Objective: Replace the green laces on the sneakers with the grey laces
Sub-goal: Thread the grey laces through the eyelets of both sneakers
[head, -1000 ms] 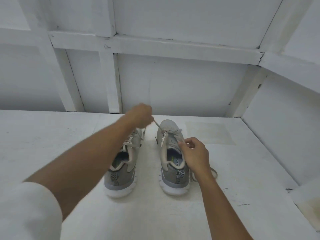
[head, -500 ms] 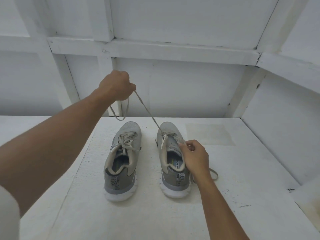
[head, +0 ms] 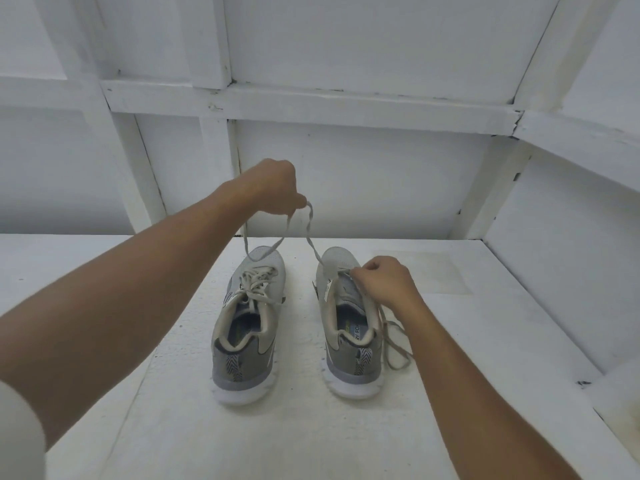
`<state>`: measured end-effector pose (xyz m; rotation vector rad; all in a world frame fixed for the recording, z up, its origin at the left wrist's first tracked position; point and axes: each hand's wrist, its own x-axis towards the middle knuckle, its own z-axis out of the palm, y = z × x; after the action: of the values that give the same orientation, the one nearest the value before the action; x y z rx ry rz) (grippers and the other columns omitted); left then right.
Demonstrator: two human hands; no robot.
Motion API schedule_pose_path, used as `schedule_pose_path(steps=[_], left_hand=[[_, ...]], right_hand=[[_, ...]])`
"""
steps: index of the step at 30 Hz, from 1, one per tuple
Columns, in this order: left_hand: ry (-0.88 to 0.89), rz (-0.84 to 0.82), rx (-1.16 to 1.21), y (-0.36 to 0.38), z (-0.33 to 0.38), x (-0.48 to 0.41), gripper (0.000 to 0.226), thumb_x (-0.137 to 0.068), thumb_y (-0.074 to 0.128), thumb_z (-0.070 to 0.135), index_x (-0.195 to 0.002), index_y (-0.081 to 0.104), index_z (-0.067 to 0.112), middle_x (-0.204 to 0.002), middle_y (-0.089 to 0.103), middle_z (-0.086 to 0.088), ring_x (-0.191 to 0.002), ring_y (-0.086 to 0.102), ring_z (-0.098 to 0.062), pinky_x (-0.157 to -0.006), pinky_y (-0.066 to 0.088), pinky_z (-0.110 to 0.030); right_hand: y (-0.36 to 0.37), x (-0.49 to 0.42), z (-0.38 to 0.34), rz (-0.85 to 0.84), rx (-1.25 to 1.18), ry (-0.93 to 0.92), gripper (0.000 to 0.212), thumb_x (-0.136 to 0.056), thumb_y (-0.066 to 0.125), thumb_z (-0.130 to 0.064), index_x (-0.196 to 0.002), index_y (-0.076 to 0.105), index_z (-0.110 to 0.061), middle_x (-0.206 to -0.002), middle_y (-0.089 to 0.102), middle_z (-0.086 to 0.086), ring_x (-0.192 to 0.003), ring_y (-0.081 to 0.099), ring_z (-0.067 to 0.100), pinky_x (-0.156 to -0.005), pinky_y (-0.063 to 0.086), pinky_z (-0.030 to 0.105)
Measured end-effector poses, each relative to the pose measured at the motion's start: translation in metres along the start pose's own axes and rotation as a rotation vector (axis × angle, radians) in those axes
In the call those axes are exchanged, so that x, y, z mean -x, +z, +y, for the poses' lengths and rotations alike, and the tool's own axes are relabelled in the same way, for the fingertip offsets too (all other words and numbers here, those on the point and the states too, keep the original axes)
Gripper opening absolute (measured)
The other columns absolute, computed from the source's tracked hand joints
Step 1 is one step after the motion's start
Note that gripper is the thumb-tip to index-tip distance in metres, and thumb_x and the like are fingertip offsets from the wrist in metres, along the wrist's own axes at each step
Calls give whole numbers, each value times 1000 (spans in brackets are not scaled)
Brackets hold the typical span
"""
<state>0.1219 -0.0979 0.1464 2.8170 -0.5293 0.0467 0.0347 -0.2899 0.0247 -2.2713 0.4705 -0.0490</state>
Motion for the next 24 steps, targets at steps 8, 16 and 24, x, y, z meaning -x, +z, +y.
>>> schedule_pose_path(steps=[8, 16, 24], left_hand=[[-91, -383, -46, 17, 14, 1, 33, -89, 51, 17, -59, 61, 6, -74, 71, -3, -42, 40, -16, -48, 35, -22], [-67, -368, 284, 32, 35, -3, 33, -96, 33, -3, -116, 59, -10, -102, 73, -7, -72, 62, -18, -54, 46, -22], [26, -238, 335, 100, 54, -3, 19, -93, 58, 7, -106, 72, 8, -108, 72, -6, -95, 68, -20, -68, 48, -20]], right_hand=[[-2, -28, -16, -213, 259, 76, 23, -82, 63, -20, -67, 50, -8, -67, 58, 8, -53, 56, 22, -47, 47, 23], [-5, -30, 1, -218, -188, 259, 1, -86, 56, -5, -87, 56, -4, -82, 63, 16, -60, 61, 26, -56, 53, 27], [-5, -30, 14, -235, -446, 363, 11, -88, 54, 0, -78, 58, -2, -74, 60, 13, -62, 58, 26, -64, 54, 33]])
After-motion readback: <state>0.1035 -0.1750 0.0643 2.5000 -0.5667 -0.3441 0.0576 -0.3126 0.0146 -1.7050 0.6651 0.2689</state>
